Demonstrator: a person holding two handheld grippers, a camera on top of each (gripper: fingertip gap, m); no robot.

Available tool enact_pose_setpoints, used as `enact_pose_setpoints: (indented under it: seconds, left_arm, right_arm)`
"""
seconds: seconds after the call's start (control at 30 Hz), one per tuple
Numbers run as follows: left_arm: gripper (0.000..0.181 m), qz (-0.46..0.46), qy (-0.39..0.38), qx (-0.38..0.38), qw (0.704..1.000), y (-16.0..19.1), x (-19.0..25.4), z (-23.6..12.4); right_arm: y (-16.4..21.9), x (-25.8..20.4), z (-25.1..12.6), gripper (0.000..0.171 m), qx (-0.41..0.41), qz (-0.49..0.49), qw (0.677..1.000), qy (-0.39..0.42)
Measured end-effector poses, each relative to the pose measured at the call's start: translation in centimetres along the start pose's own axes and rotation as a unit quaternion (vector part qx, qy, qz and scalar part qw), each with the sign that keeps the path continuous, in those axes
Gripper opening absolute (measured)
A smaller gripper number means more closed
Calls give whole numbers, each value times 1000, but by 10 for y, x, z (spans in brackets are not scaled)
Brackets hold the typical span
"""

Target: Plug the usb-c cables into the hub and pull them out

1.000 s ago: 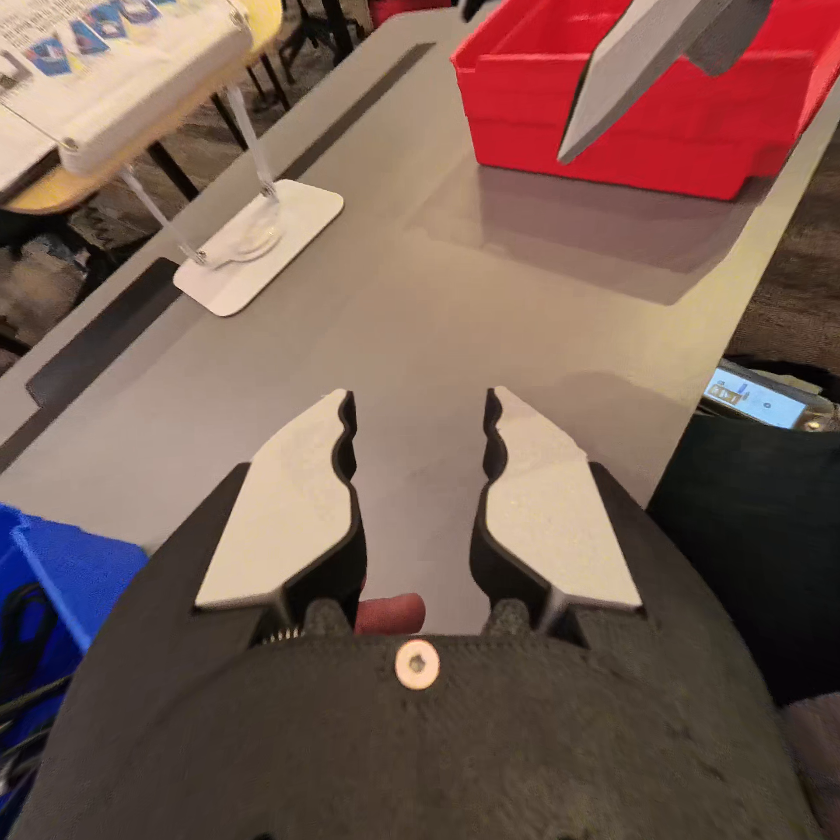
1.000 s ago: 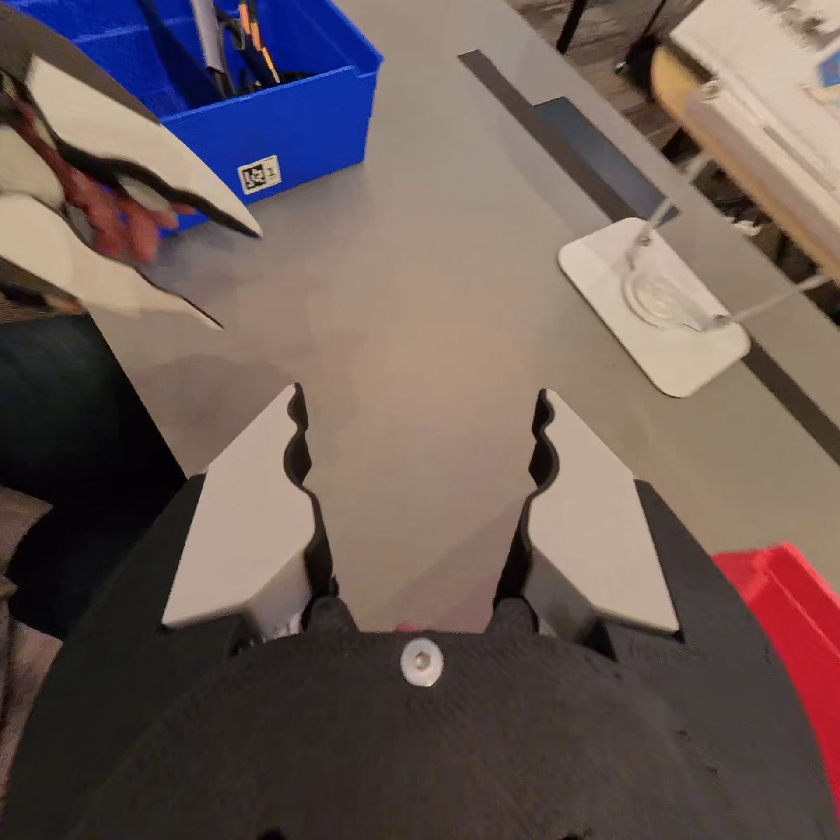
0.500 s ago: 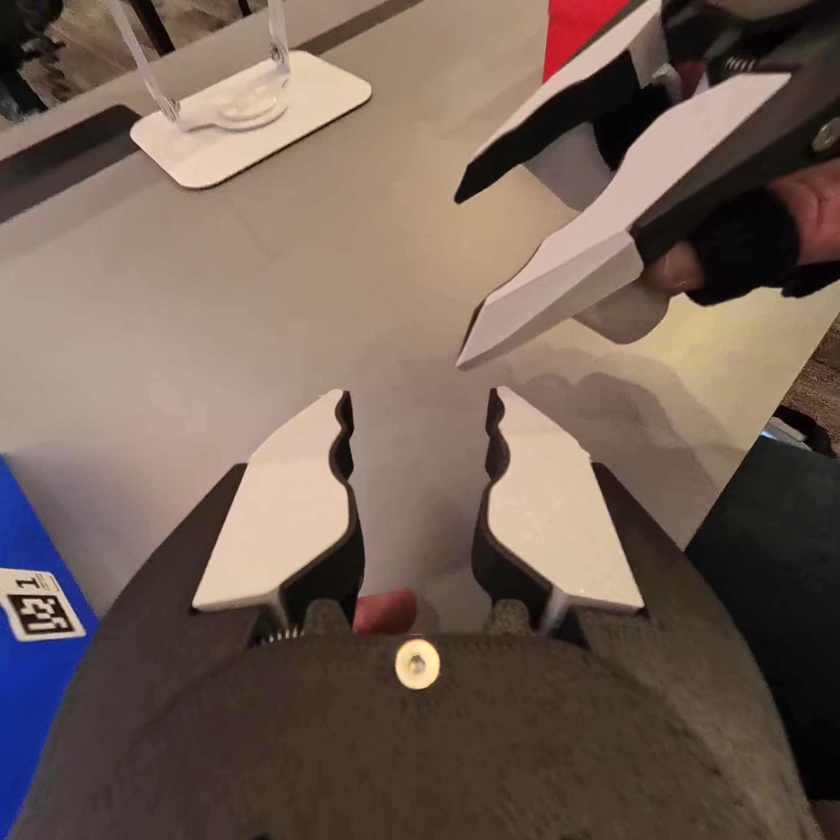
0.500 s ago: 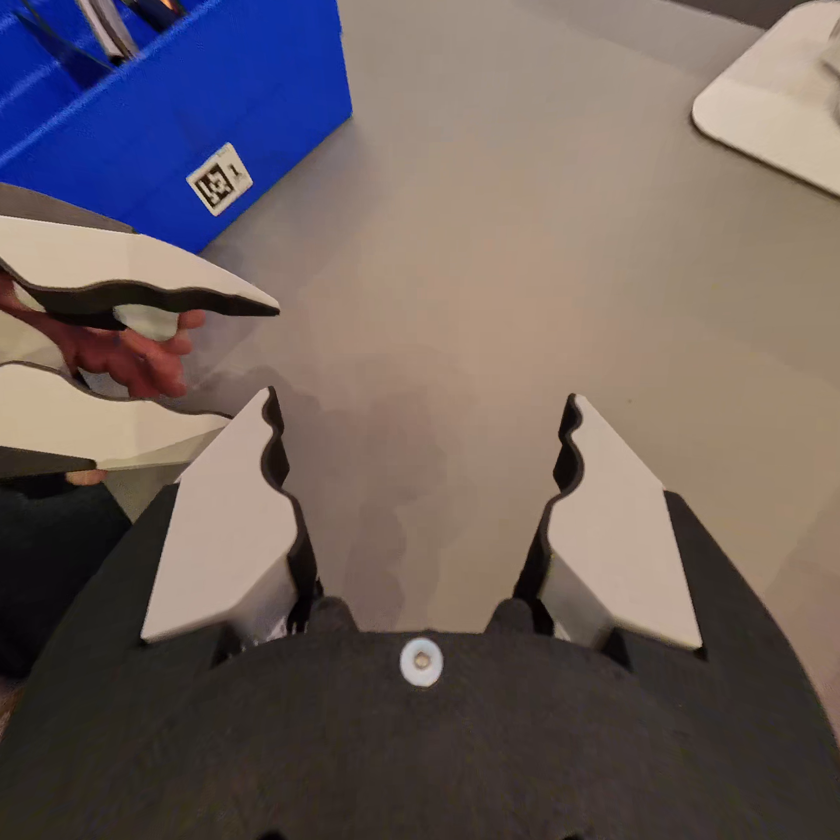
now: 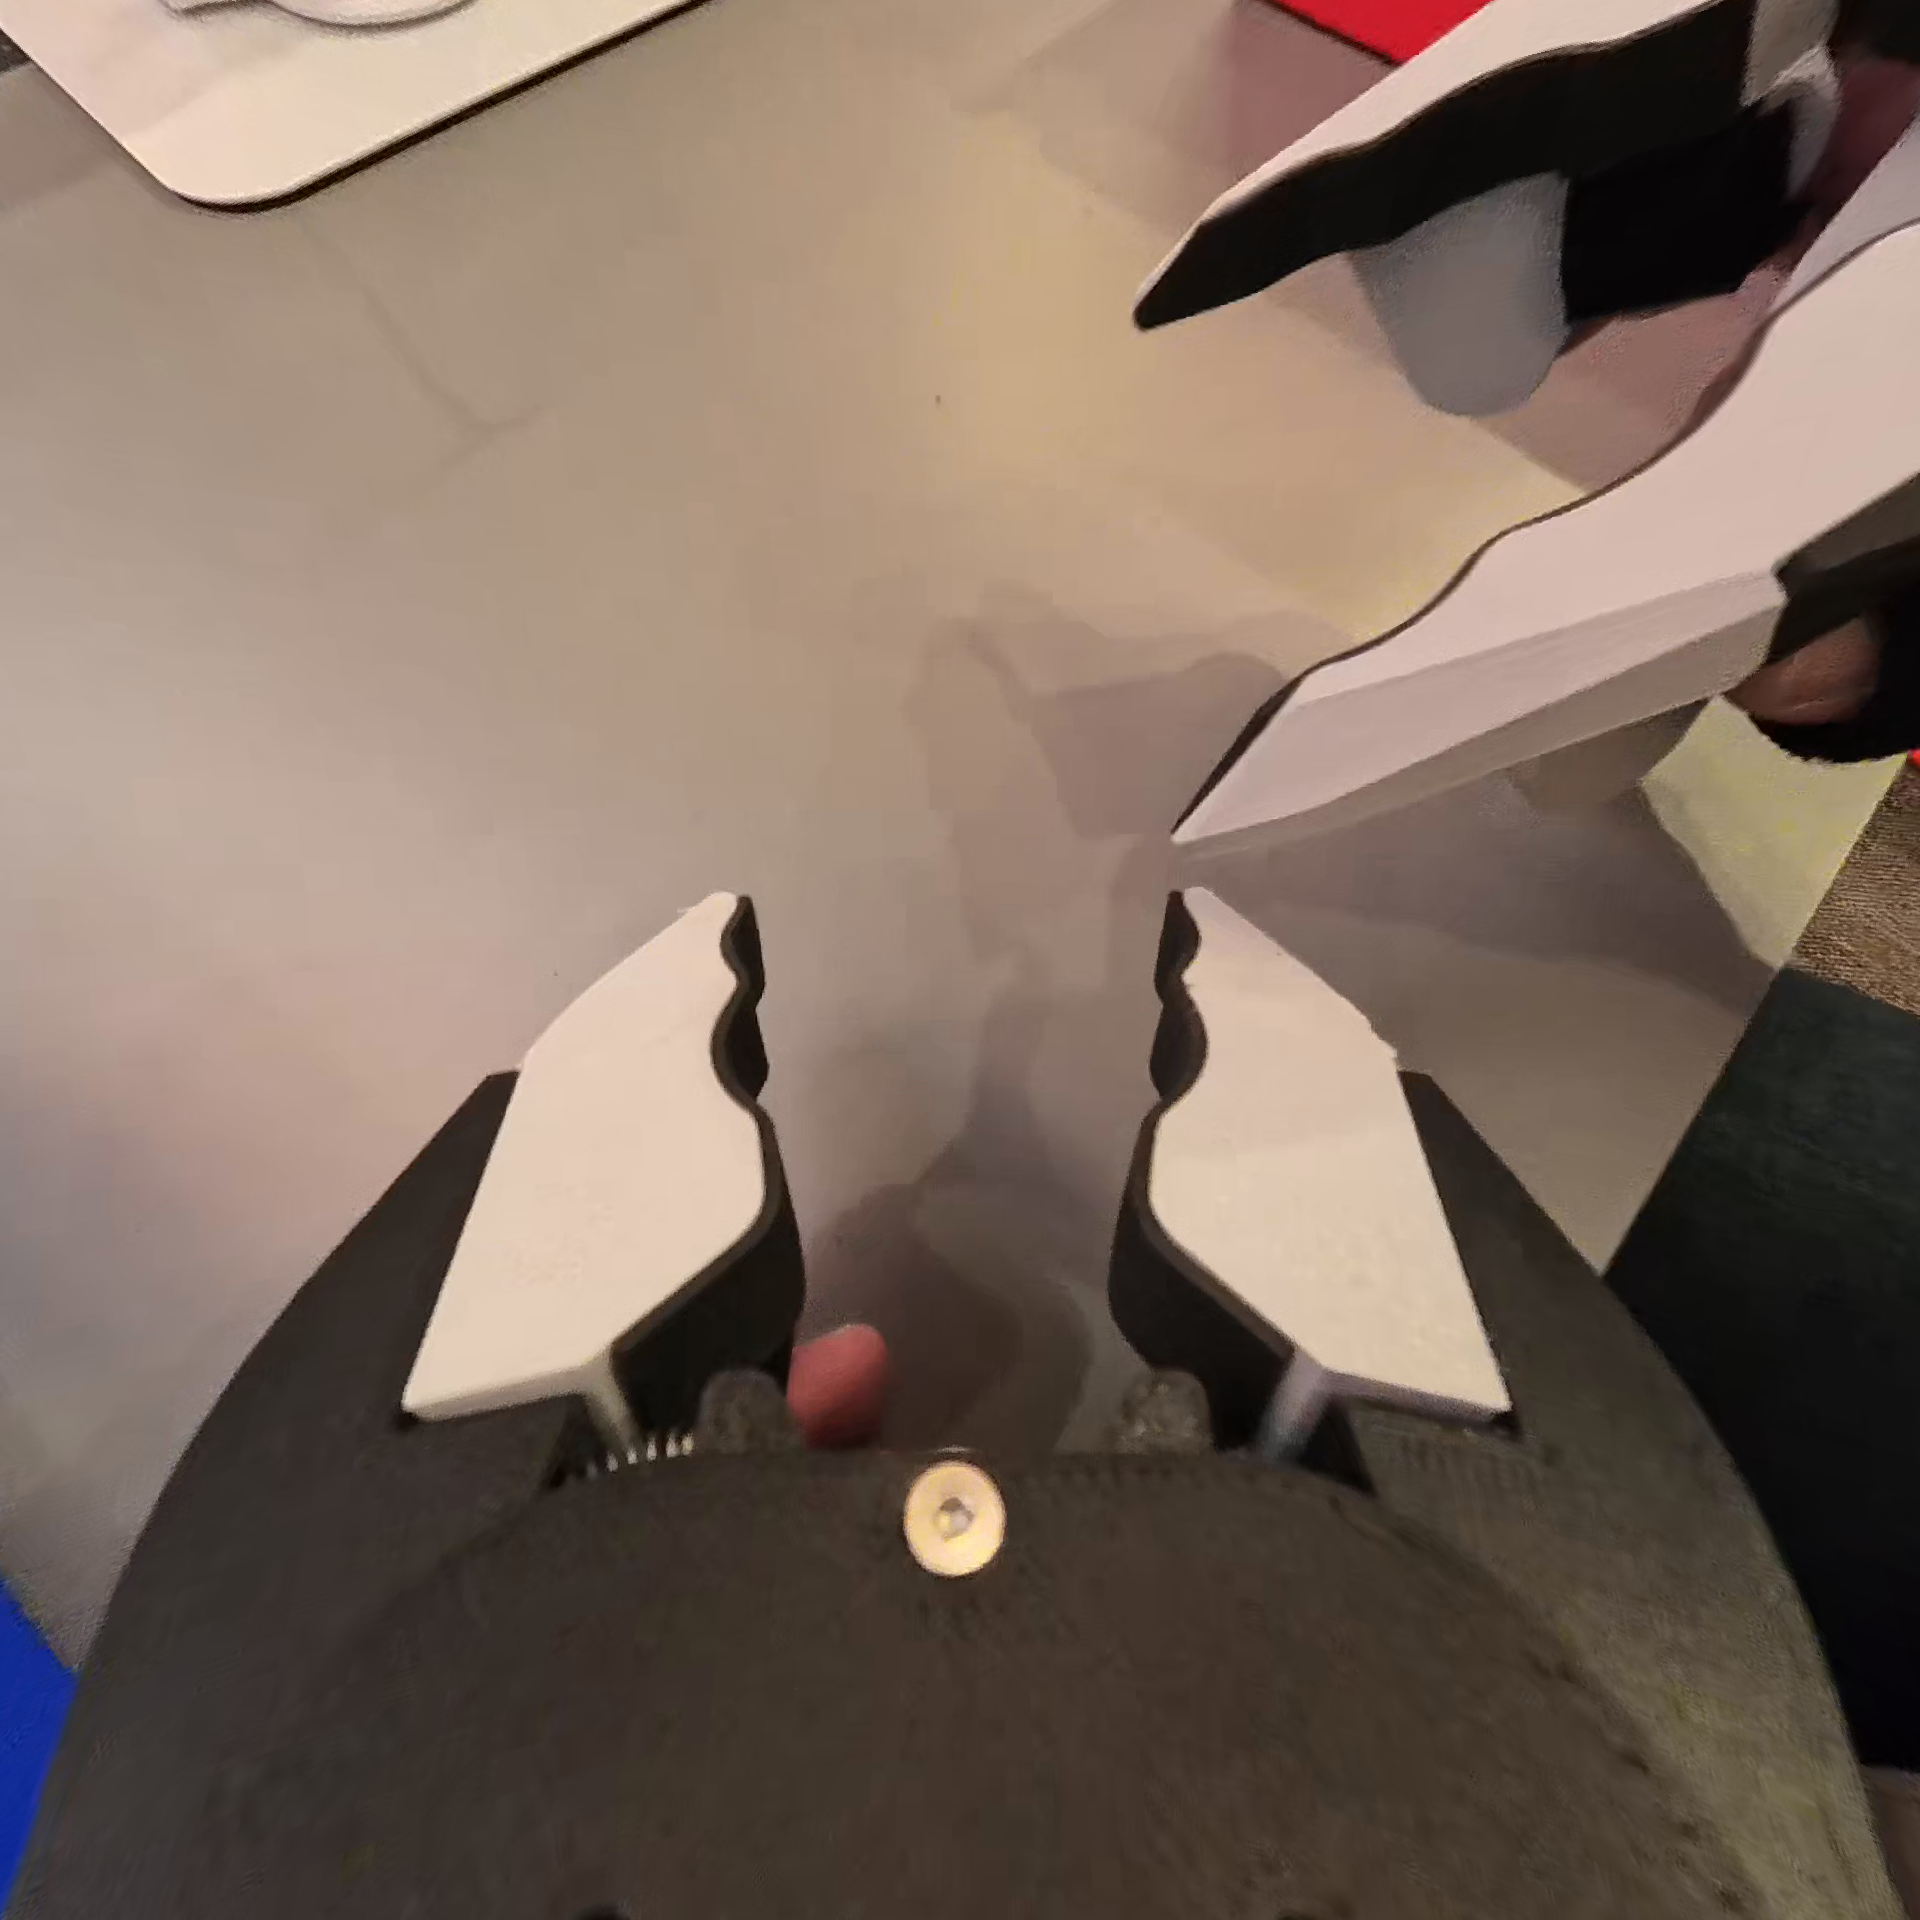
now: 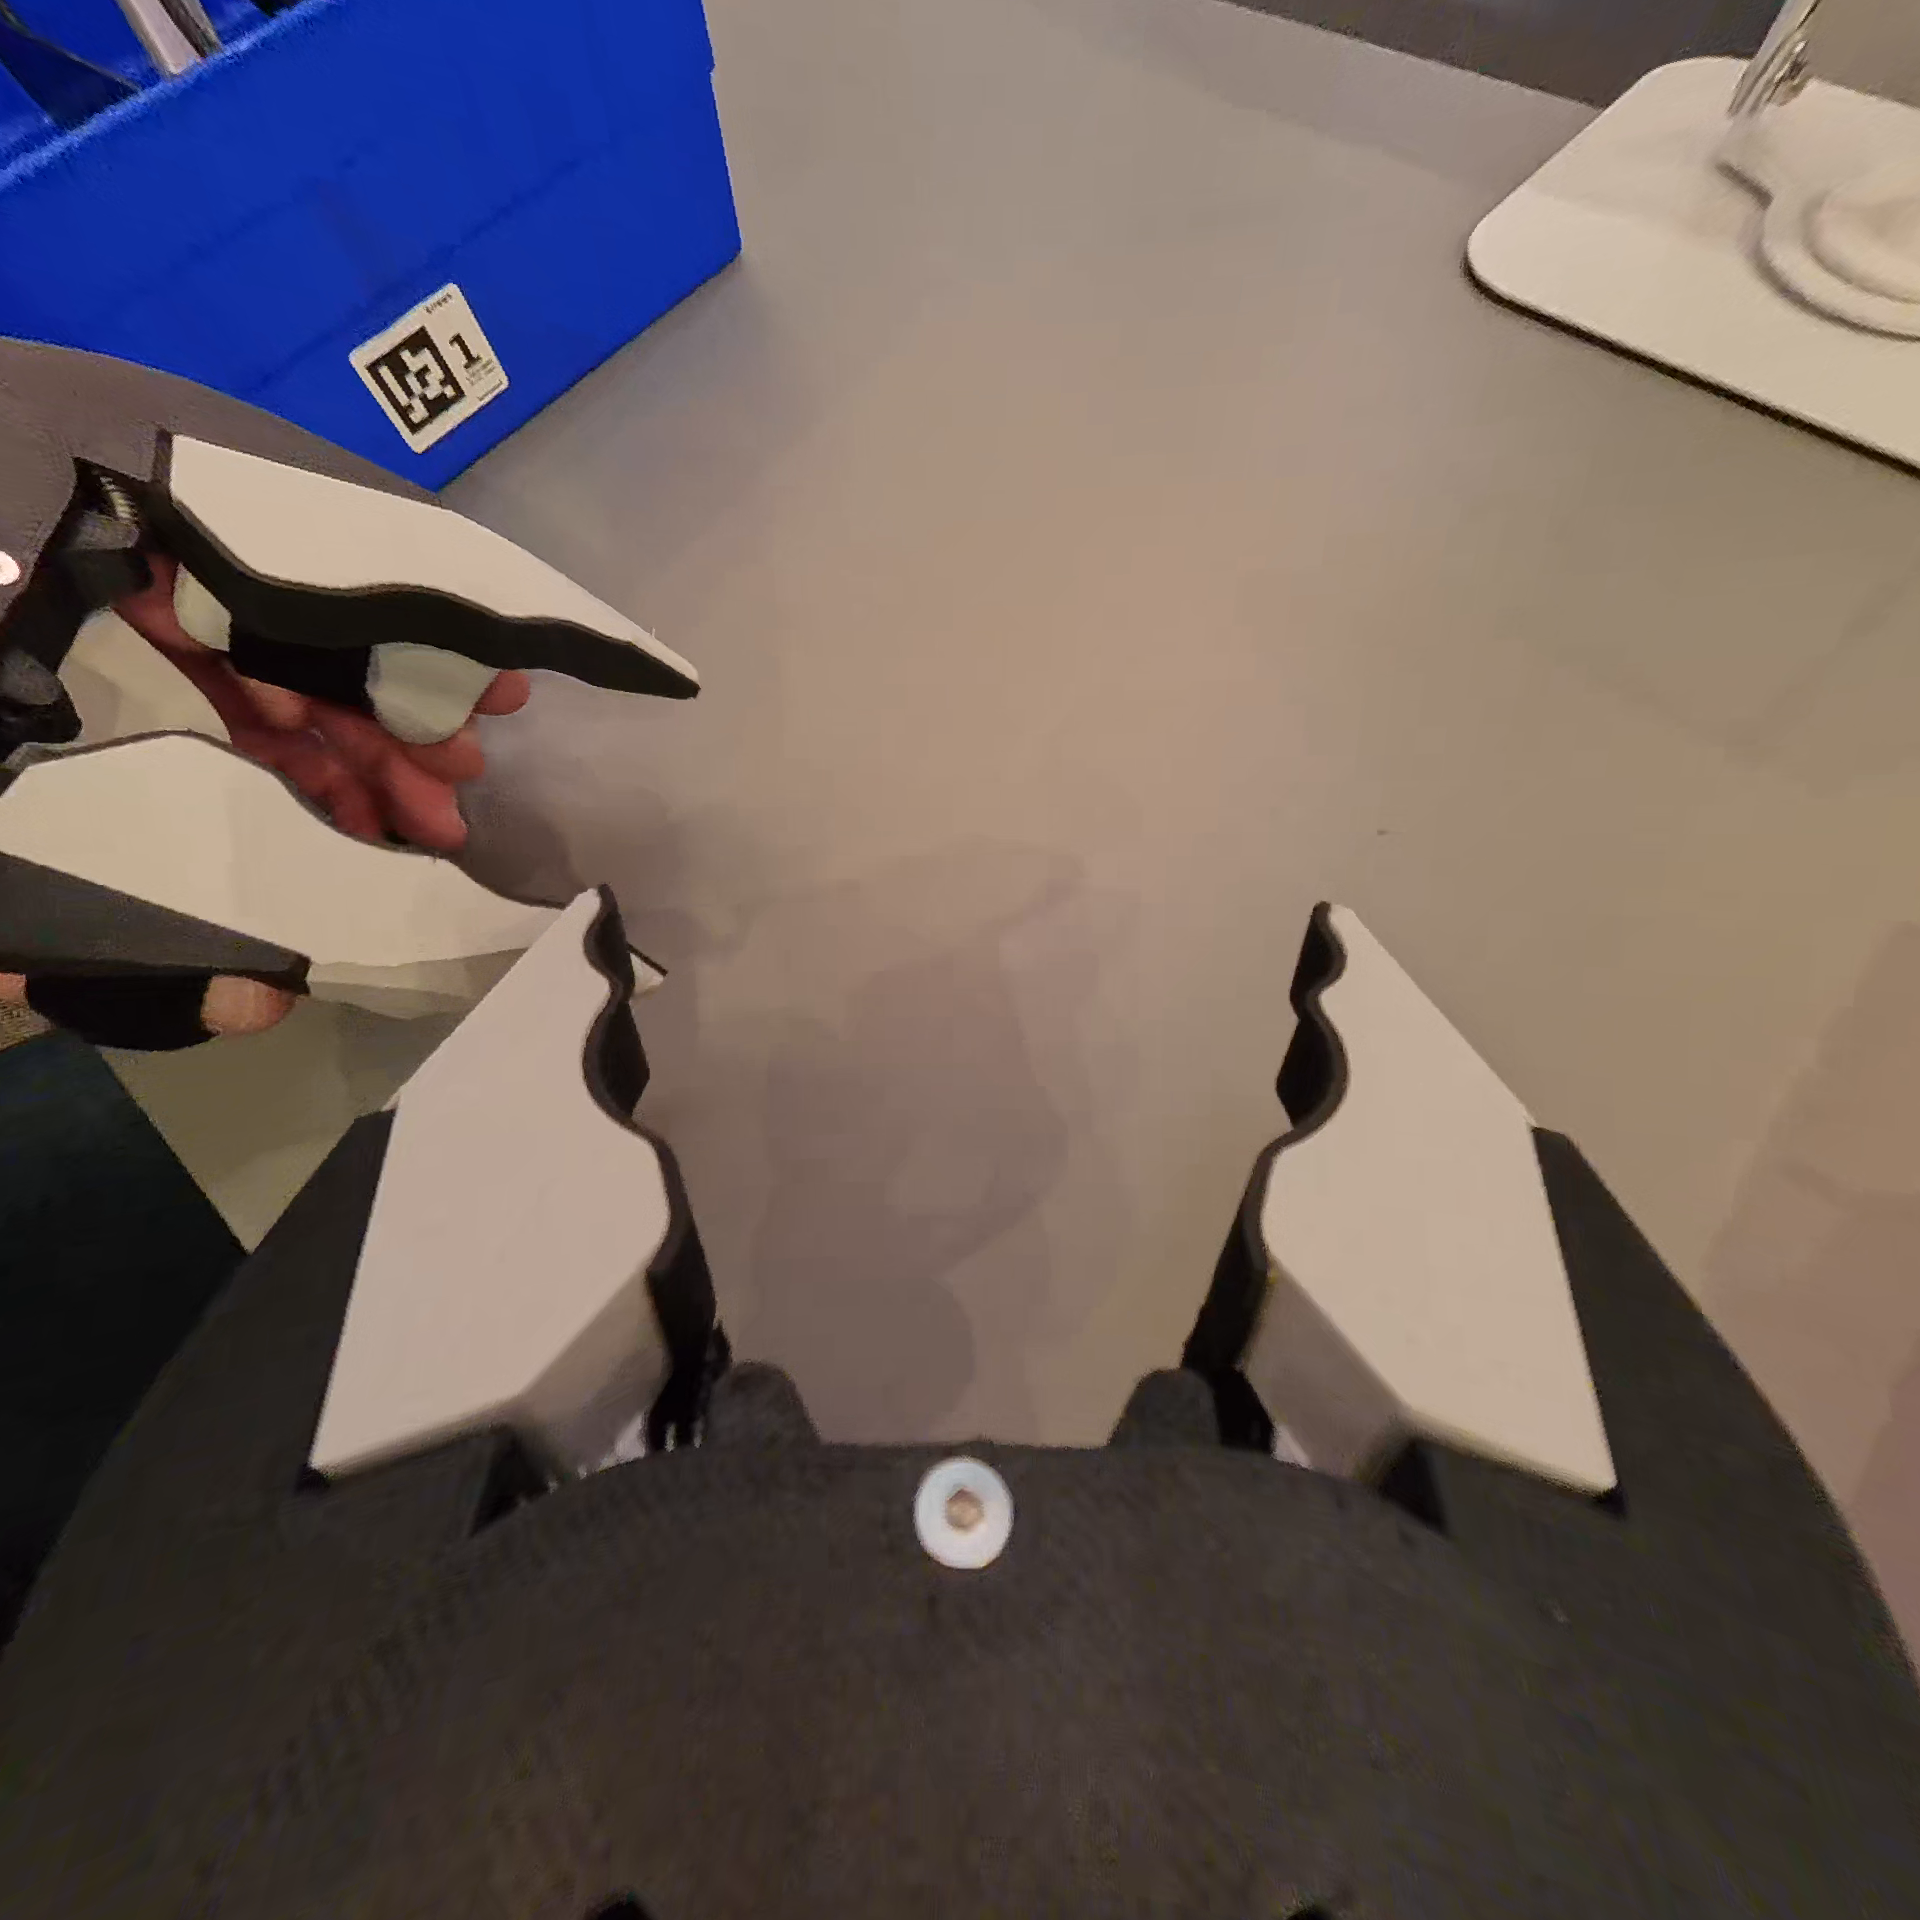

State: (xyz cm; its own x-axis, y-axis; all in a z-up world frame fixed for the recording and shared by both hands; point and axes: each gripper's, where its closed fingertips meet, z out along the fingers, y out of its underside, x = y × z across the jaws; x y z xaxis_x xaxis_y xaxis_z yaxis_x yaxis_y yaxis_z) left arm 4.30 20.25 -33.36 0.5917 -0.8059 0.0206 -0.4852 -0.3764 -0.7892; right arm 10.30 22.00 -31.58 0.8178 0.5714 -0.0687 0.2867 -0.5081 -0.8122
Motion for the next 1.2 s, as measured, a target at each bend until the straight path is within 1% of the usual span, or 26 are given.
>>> enact_pose_setpoints:
  seconds: [0.03,0.17,0.4,0.57,0.7,0.8,0.87,1.0,1.1,1.2]
  left_arm:
    - [72,-3,1,-1,1000,1,-1,1]
    - [75,-6,4,-2,1000,4,-1,-1]
    - [76,-23,19,2,1000,4,-1,-2]
    - [75,2,13,-3,1000,6,-1,-3]
    - [74,19,5,-1,1000,3,2,-3]
    - [76,28,-1,-2,1000,2,5,-3]
    - [78,18,7,8,1000,-4,11,-5]
    - [74,52,11,37,998,-25,21,-18]
    - [70,73,13,78,994,-51,23,-38]
    - [66,84,-4,116,990,-77,9,-65]
  right_arm:
    - [3,0,2,124,-7,-1,1000,0]
    - [9,-2,11,124,-19,-12,1000,1]
    - [12,2,7,126,-30,-38,999,18]
    - [15,8,4,127,-43,-74,996,37]
    - [14,12,2,126,-40,-75,995,45]
    - [17,12,4,126,-49,-87,994,49]
    - [17,10,5,126,-50,-93,993,48]
    - [16,9,5,123,-43,-81,995,41]
    - [18,11,6,122,-44,-72,996,37]
    - [20,12,7,120,-47,-67,996,34]
